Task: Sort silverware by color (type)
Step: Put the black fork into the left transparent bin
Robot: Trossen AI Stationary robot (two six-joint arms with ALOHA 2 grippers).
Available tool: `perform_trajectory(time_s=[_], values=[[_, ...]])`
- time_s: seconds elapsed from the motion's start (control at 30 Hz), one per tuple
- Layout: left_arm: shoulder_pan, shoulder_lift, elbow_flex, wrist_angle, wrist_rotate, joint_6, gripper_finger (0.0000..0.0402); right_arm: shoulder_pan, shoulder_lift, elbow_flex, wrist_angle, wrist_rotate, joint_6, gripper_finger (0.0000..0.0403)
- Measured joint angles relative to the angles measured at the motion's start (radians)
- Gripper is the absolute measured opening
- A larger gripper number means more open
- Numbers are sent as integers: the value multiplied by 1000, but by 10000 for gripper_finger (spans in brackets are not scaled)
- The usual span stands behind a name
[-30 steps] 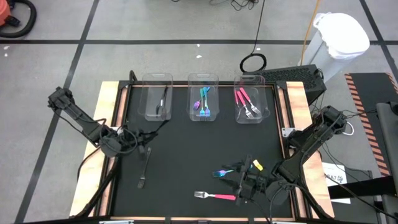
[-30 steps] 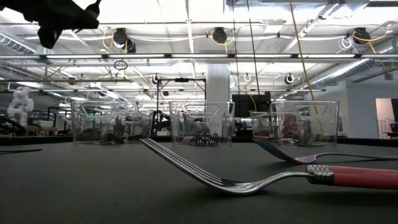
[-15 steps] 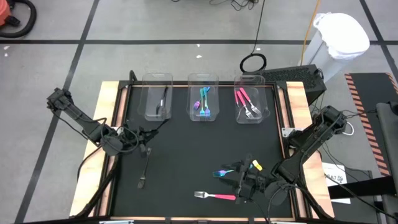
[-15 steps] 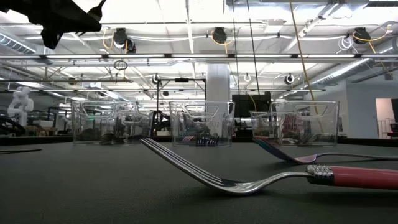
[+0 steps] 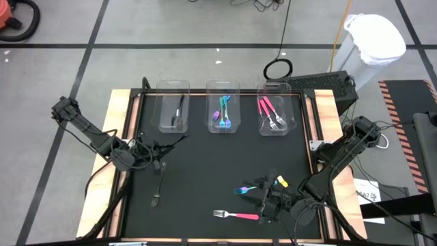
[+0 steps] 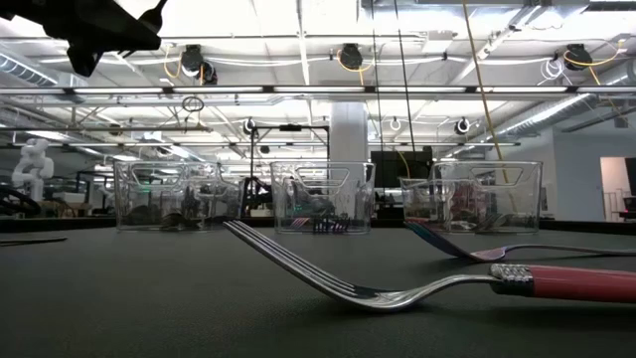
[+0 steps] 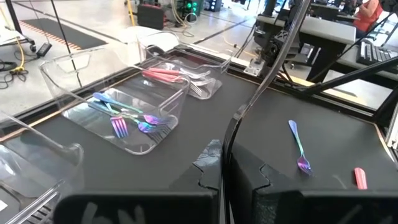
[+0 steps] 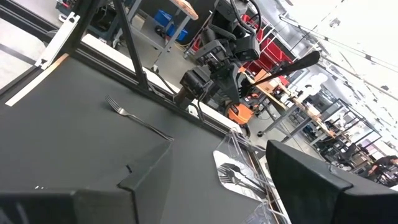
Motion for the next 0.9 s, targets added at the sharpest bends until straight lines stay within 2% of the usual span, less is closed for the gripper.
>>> perform_trajectory(time_s=[0.2, 0.33, 0.53, 0.63, 0.77, 0.9], values=[[0, 5, 0, 4, 53, 0, 14, 0, 0, 0, 0, 0, 0, 251], [0, 4, 0, 8, 29, -23, 14, 0, 0, 0, -2, 0, 0, 251], [18, 4, 0, 6, -103, -214, 14, 0, 0, 0, -3, -2, -1, 251], [60, 2, 0, 6, -100, -369, 13, 0, 0, 0, -3, -3, -2, 251], [145, 2, 0, 2, -2, -514, 13, 0, 0, 0, -3, -3, -3, 251], [270, -1, 0, -7, 140, -523, 13, 0, 0, 0, -3, -4, -7, 251]])
